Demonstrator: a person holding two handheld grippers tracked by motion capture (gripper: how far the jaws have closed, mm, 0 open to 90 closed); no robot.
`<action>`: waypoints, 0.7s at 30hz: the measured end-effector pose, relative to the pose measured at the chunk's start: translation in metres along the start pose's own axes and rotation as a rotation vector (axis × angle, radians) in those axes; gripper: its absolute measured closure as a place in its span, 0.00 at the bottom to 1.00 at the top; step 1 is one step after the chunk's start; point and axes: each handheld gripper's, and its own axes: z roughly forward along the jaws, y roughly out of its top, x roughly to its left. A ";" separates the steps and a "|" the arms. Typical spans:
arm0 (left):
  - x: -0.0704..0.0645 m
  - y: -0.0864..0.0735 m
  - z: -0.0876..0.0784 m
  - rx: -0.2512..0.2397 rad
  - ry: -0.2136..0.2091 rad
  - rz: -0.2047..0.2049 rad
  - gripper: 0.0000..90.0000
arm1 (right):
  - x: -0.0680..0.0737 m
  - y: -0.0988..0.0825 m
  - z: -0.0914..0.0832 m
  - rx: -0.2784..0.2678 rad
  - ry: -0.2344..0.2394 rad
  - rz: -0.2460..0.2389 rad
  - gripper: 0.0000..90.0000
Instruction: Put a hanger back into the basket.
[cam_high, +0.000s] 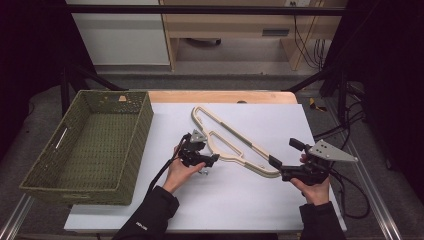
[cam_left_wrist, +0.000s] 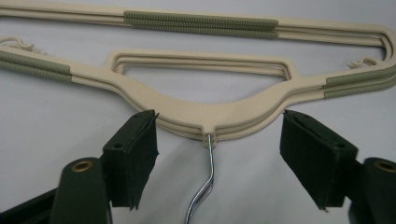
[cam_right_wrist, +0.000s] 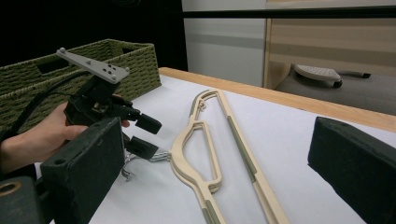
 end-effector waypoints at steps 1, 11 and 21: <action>0.000 -0.001 0.002 0.005 0.001 0.000 0.35 | 0.000 0.000 0.000 0.003 0.001 0.000 0.05; 0.003 -0.004 0.011 0.049 0.001 0.015 0.57 | 0.000 -0.001 0.003 0.012 0.003 -0.002 0.05; 0.004 -0.008 0.017 0.085 -0.005 0.017 0.80 | 0.001 -0.002 0.004 0.019 0.005 -0.003 0.05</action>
